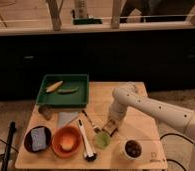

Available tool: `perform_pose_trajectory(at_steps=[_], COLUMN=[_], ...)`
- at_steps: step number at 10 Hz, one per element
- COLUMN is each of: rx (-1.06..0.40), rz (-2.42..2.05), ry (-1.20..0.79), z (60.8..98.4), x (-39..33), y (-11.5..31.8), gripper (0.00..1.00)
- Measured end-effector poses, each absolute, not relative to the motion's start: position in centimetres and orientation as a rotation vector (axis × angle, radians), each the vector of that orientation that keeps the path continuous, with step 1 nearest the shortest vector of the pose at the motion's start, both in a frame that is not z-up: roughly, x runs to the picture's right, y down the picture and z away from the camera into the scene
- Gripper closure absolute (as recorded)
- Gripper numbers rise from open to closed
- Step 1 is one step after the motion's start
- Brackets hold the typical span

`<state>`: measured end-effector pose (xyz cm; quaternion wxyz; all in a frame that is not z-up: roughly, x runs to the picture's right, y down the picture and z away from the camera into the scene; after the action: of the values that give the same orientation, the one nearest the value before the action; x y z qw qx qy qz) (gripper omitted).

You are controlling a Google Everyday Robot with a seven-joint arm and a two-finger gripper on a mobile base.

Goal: Wipe table surface with eraser

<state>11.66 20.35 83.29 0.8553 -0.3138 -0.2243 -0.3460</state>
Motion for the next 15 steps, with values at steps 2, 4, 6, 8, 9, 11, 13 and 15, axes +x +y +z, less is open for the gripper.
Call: perform_pose_trajectory(at_steps=[2, 4, 6, 8, 9, 11, 13, 15], rx=[-0.663, -0.654, -0.643, -0.629, -0.624, -0.617, -0.607, -0.605], rz=[-0.700, -0.681, -0.681, -0.704, -0.717, -0.753, -0.794, -0.813], ry=[-0.417, -0.372, -0.344, -0.349, -0.359, -0.397, -0.448, -0.476], z=[83.0, 82.9, 84.3, 87.0, 87.7, 88.2, 87.4, 86.0], x=[14.2, 14.9, 15.6, 14.8, 14.1, 12.0, 9.9, 9.1], y=[20.1, 19.7, 18.7, 16.9, 16.6, 16.5, 17.3, 18.5], gripper=[1.00, 1.00, 1.00, 1.00, 1.00, 1.00, 1.00, 1.00])
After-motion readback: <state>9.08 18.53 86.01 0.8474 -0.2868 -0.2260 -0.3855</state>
